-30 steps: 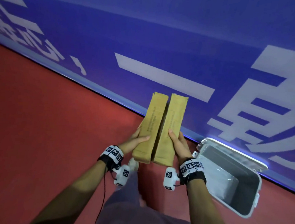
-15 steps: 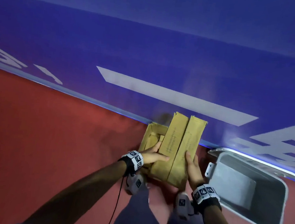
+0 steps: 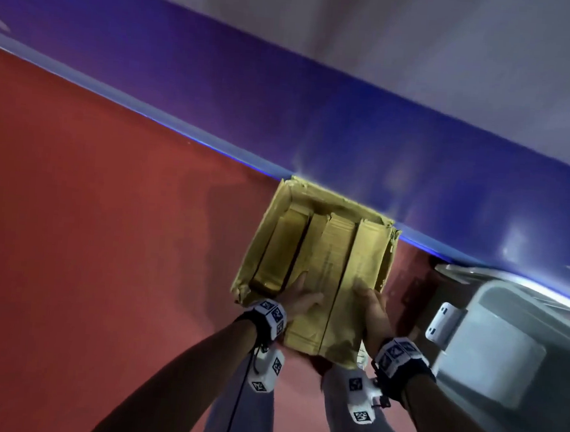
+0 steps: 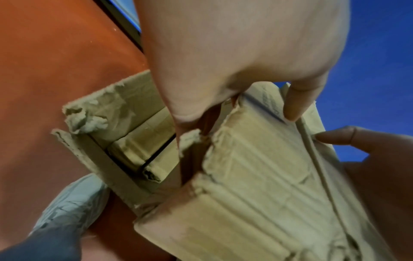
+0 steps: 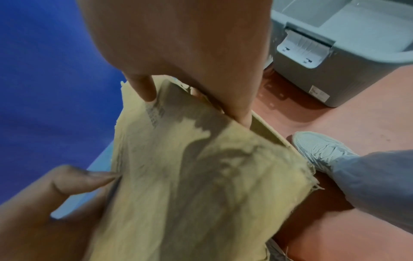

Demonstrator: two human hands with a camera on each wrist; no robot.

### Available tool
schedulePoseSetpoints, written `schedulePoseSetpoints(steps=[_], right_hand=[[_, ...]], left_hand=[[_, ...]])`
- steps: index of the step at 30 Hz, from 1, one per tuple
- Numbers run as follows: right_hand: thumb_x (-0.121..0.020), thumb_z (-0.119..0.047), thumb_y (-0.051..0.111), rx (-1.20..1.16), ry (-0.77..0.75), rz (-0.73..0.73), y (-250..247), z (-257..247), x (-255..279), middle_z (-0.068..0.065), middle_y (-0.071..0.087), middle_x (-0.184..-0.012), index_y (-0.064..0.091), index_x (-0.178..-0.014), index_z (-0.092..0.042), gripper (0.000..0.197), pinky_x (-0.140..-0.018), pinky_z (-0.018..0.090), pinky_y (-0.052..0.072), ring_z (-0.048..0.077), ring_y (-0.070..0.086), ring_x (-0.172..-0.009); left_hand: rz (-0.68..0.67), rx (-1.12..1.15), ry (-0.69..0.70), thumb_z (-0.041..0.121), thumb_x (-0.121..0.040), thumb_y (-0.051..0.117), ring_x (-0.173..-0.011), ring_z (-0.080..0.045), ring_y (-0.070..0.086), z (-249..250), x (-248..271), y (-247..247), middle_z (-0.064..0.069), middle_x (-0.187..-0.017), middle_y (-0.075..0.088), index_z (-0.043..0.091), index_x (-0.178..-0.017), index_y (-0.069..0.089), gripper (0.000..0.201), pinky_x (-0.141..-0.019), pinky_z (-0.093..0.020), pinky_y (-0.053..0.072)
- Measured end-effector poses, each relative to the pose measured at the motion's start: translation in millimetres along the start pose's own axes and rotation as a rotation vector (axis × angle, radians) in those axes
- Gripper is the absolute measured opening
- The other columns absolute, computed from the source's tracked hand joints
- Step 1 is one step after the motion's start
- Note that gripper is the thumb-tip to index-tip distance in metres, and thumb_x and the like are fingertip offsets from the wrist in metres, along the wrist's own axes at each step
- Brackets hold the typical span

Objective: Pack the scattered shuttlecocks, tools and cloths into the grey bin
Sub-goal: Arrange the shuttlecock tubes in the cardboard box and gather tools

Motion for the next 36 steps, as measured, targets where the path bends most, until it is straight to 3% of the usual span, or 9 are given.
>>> schedulePoseSetpoints(steps=[3,10,15,18,22,26,29,32,36], right_hand=[[-0.067,-0.057,0.077,0.019,0.005,0.045,0,19,-45,0.012,0.074,-0.108,0.066,-0.106,-0.022,0.053,-0.094,0.048,0.057,0.03,0.07,-0.101],[-0.09,-0.05,0.067,0.034,0.048,0.126,1,45,-119,0.01,0.067,-0.115,0.053,-0.125,-0.019,0.049,-0.095,0.048,0.054,0.027,0.065,-0.104],[-0.084,-0.051,0.056,0.13,0.047,0.147,11,61,-162,0.01,0.063,-0.111,0.044,-0.131,-0.022,0.057,-0.102,0.055,0.051,0.033,0.062,-0.105],[-0.094,-0.045,0.056,0.133,0.045,0.168,12,69,-180,0.01,0.062,-0.109,0.044,-0.136,-0.018,0.051,-0.1,0.05,0.049,0.033,0.059,-0.103],[-0.101,-0.046,0.057,0.134,0.001,0.165,9,80,-191,0.005,0.062,-0.11,0.044,-0.14,-0.028,0.046,-0.092,0.039,0.045,0.029,0.056,-0.103],[-0.097,-0.054,0.06,0.191,-0.069,0.243,14,86,-208,0.01,0.066,-0.131,0.052,-0.142,-0.021,0.057,-0.107,0.037,0.043,0.035,0.06,-0.121],[-0.098,-0.053,0.059,0.192,-0.077,0.292,19,85,-211,0.011,0.063,-0.138,0.053,-0.145,-0.017,0.06,-0.108,0.035,0.04,0.036,0.056,-0.13],[-0.1,-0.053,0.054,0.272,-0.112,0.353,18,82,-203,0.013,0.065,-0.133,0.055,-0.142,-0.015,0.057,-0.104,0.037,0.043,0.039,0.058,-0.126],[-0.099,-0.058,0.045,0.442,-0.121,0.383,18,73,-187,0.014,0.068,-0.126,0.056,-0.137,-0.018,0.056,-0.099,0.043,0.047,0.041,0.061,-0.118]], left_hand=[[0.022,-0.007,-0.029,0.033,-0.086,0.069,-0.13,-0.02,0.046,-5,-44,2,-0.001,-0.151,0.044,0.024,-0.163,0.018,0.093,-0.11,-0.038,0.042],[-0.04,-0.033,-0.07,0.013,-0.096,0.058,-0.149,-0.029,0.03,-1,-126,2,-0.009,-0.164,0.027,0.017,-0.164,0.012,0.082,-0.097,-0.03,0.034],[-0.04,-0.073,-0.142,0.008,-0.09,0.06,-0.15,-0.03,0.028,-28,-183,-2,-0.01,-0.167,0.023,0.017,-0.164,0.011,0.089,-0.098,-0.032,0.036],[-0.084,-0.079,-0.157,0.018,-0.071,0.069,-0.144,-0.032,0.038,-46,-215,4,-0.011,-0.162,0.034,0.021,-0.163,0.019,0.104,-0.102,-0.038,0.042],[-0.11,-0.126,-0.143,0.038,-0.038,0.072,-0.134,-0.031,0.05,-97,-291,16,-0.01,-0.153,0.047,0.024,-0.156,0.033,0.125,-0.105,-0.05,0.048],[-0.096,-0.146,-0.12,0.026,-0.059,0.069,-0.138,-0.031,0.045,-66,-262,14,-0.008,-0.157,0.041,0.021,-0.16,0.025,0.11,-0.093,-0.038,0.048],[-0.115,-0.133,-0.124,0.027,-0.065,0.07,-0.137,-0.03,0.044,-57,-249,13,-0.006,-0.159,0.039,0.03,-0.16,0.024,0.106,-0.101,-0.045,0.046],[-0.117,-0.101,-0.135,0.017,-0.08,0.066,-0.137,-0.03,0.042,-55,-246,13,-0.007,-0.158,0.038,0.026,-0.163,0.014,0.098,-0.092,-0.041,0.042],[-0.143,0.052,-0.133,-0.004,-0.084,0.057,-0.111,-0.027,0.056,-56,-247,15,-0.01,-0.116,0.058,0.012,-0.132,0.05,0.051,-0.081,-0.035,0.047]])
Point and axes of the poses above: each hand's wrist, its own x-axis away from the middle knuckle, its own y-axis out of the palm, z = x × y, the point moved 4 cm from there along -x, towards the middle knuckle
